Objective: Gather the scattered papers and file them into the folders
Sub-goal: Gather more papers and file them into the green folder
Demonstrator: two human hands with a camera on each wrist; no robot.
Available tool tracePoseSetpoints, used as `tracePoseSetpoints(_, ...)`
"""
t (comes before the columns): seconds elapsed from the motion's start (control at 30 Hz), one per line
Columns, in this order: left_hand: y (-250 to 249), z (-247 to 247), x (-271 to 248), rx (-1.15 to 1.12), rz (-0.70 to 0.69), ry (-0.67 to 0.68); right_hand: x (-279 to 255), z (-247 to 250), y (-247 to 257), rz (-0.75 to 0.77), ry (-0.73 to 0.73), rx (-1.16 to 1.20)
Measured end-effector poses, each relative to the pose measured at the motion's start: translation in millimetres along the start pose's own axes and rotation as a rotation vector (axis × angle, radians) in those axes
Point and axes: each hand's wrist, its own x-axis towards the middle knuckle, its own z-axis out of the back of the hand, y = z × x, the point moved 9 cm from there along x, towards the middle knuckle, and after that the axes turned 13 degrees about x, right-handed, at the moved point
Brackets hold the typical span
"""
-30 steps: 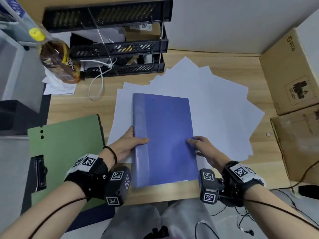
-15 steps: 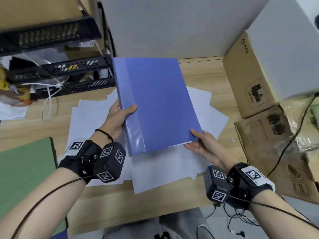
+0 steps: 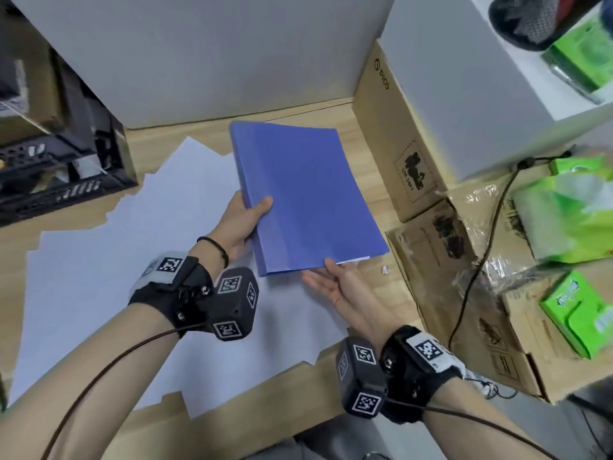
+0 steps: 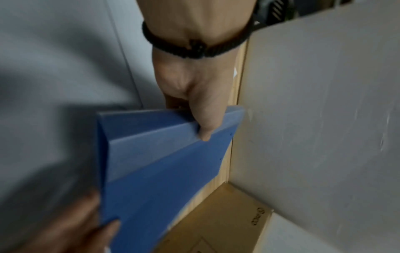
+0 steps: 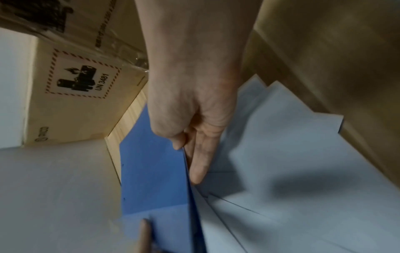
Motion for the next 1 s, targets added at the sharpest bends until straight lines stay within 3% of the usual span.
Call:
tracePoseSetpoints(0.1, 18, 13, 2, 0.236, 0.052, -0.029, 12, -4, 13, 0.046, 0.011, -0.041)
tracePoseSetpoints(0.2, 40, 55, -1, 0.810, 0.102, -0.140, 23, -9, 29, 0.089, 0.015, -0.066)
tracePoseSetpoints(0.27, 60, 73, -6, 1.027, 0.162, -0.096, 33, -7, 39, 0.118, -0.023, -0.043)
tracePoseSetpoints(0.37, 86, 85, -22, 1.052, 0.224, 0.024, 42, 1, 53, 0.167, -0.093, 0.030)
tracePoseSetpoints(0.6, 98, 100, -47, 1.017, 0.197, 0.091, 55, 20, 60, 0.175, -0.212, -0.026)
tracePoseSetpoints(0.73, 104, 103, -61, 0.979, 0.201, 0.125, 54, 30, 59, 0.135, -0.247, -0.276)
tracePoseSetpoints(0.83, 111, 106, -68, 0.965, 0.210, 0.134, 44, 37, 60, 0.207, -0.257, -0.522)
tracePoseSetpoints(0.9, 114, 106, -72, 0.978, 0.222, 0.141, 30, 32, 52, 0.256, -0.190, -0.735)
tracePoseSetpoints(1.0, 118, 109, -83, 1.008, 0.223, 0.174, 17, 21, 17, 0.166, -0.018, -1.139)
